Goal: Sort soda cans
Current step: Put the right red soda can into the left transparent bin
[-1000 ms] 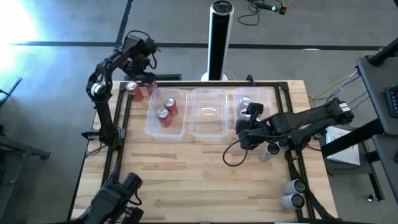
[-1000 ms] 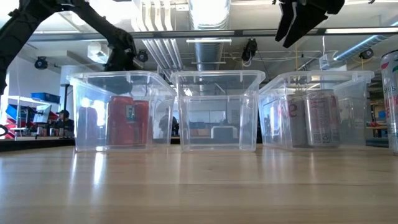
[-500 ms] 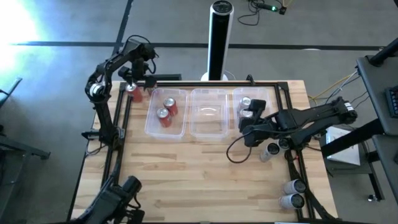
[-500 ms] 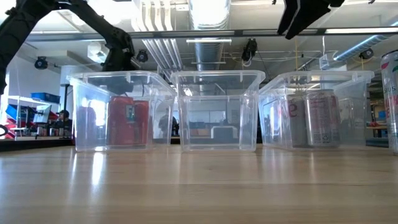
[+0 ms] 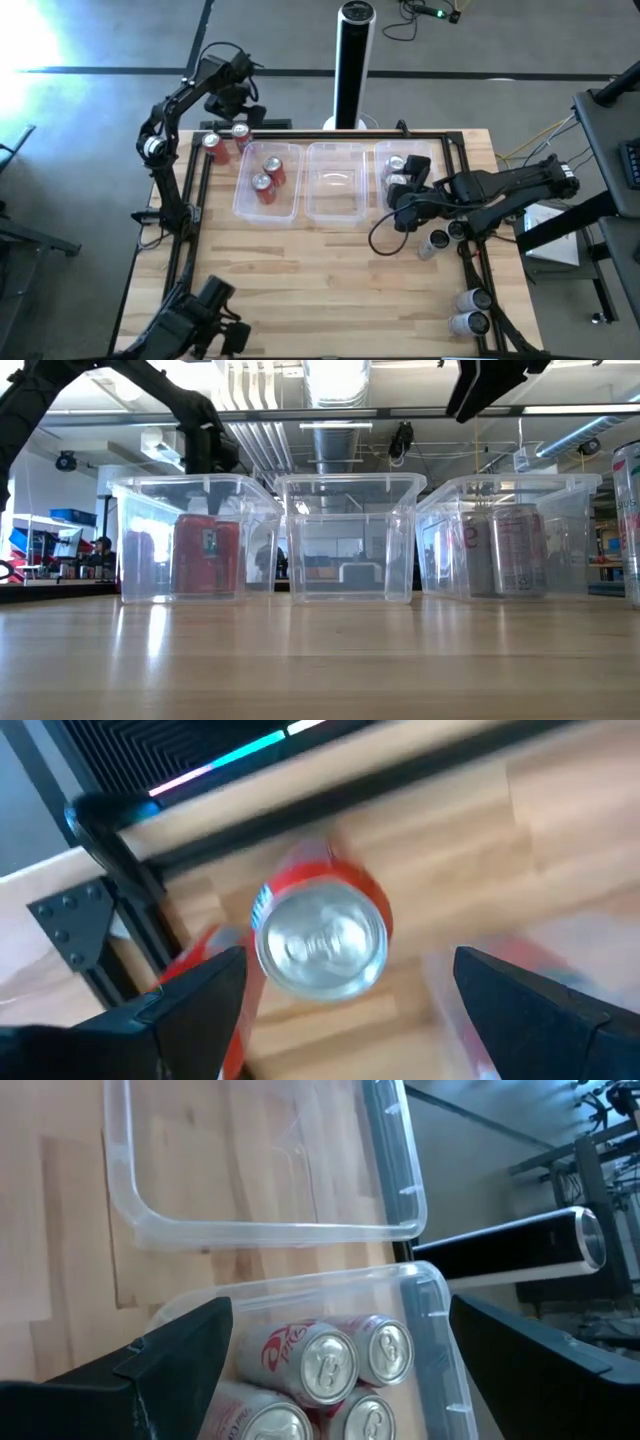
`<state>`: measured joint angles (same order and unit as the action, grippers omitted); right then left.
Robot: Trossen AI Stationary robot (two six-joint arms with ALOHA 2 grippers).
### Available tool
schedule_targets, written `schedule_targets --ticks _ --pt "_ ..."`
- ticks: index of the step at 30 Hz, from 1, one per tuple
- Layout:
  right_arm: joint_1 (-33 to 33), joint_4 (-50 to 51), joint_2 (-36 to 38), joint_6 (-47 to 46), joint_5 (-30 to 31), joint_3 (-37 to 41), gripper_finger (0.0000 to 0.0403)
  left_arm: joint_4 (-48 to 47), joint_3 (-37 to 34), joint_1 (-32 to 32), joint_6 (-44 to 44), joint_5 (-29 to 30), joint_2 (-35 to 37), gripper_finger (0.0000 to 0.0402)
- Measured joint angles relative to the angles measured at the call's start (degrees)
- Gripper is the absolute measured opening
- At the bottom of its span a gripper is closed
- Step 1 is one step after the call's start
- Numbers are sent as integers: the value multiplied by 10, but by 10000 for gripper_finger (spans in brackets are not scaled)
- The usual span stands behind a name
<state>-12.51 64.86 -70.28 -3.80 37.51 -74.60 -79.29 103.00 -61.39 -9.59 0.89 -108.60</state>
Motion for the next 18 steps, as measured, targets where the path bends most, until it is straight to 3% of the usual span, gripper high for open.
schedule_targets --ticks 18 --pt "0 -7 0 -39 -1 18 368 10 -32 0 -34 65 -23 337"
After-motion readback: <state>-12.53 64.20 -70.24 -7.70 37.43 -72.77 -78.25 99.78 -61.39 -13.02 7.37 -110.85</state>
